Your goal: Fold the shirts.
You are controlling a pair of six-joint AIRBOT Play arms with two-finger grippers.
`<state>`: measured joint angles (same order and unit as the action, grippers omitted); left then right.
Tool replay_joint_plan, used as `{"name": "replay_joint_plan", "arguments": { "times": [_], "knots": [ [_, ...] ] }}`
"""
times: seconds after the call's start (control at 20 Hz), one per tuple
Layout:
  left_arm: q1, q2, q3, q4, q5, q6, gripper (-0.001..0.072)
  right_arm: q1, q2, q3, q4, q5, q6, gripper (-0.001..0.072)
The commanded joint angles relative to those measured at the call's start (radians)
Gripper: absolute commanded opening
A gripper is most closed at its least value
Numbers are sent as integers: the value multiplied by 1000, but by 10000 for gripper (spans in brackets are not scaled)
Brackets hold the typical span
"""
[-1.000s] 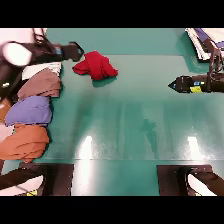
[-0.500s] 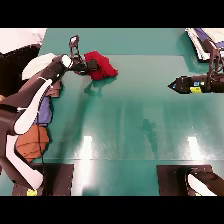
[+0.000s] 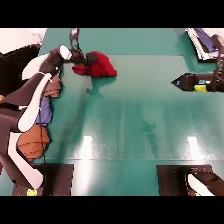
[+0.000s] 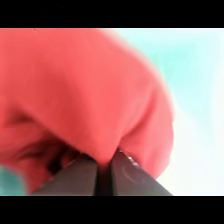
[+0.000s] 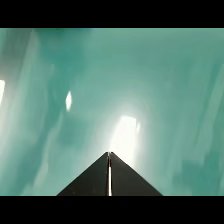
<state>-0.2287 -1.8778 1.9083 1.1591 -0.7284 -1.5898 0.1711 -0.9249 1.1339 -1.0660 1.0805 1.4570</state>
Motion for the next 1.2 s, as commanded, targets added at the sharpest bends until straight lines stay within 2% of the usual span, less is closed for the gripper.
{"name": "replay_joint_plan", "arguments": {
  "times": [0.0, 0.15, 0.25, 0.4, 0.5, 0.6, 0.7, 0.75, 0.8, 0.85, 0.9, 1.0, 1.15],
  "knots": [
    [3, 148, 148, 139, -105, 2, 23, -45, 78, 65, -5, -54, 0, 14],
    [1, 384, 157, 146, -160, 48, 23, -86, 87, 223, -7, -43, -1, 14],
    [-26, 499, 156, 156, -276, 62, 23, -97, 62, 326, -8, -5, -2, 14],
    [-140, 567, 142, 225, -480, 60, 23, -98, 6, 442, -7, 56, -2, 14],
    [-234, 565, 71, 240, -560, 51, 23, -97, -31, 494, -6, 126, -2, 14],
    [-342, 563, -77, 237, -547, 44, 25, -95, -54, 520, -5, 187, -2, 14],
    [-435, 559, -234, 197, -467, 45, 26, -96, -66, 523, 0, 217, -2, 14],
    [-479, 558, -312, 169, -400, 46, 75, -96, -65, 522, 0, 230, -2, 14],
    [-511, 559, -371, 163, -328, 46, 390, -96, -65, 522, 0, 233, -2, 15],
    [-522, 559, -400, 167, -277, 45, 584, -96, -65, 522, 0, 232, -2, 15],
    [-515, 559, -401, 178, -260, 46, 550, -96, -64, 522, 0, 233, -2, 14],
    [-464, 574, -373, 245, -272, 45, 551, -96, -64, 522, 0, 233, -2, 14],
    [-295, 563, -361, 276, -288, 22, 550, -96, -64, 522, 0, 233, -2, 14]
  ]
}}
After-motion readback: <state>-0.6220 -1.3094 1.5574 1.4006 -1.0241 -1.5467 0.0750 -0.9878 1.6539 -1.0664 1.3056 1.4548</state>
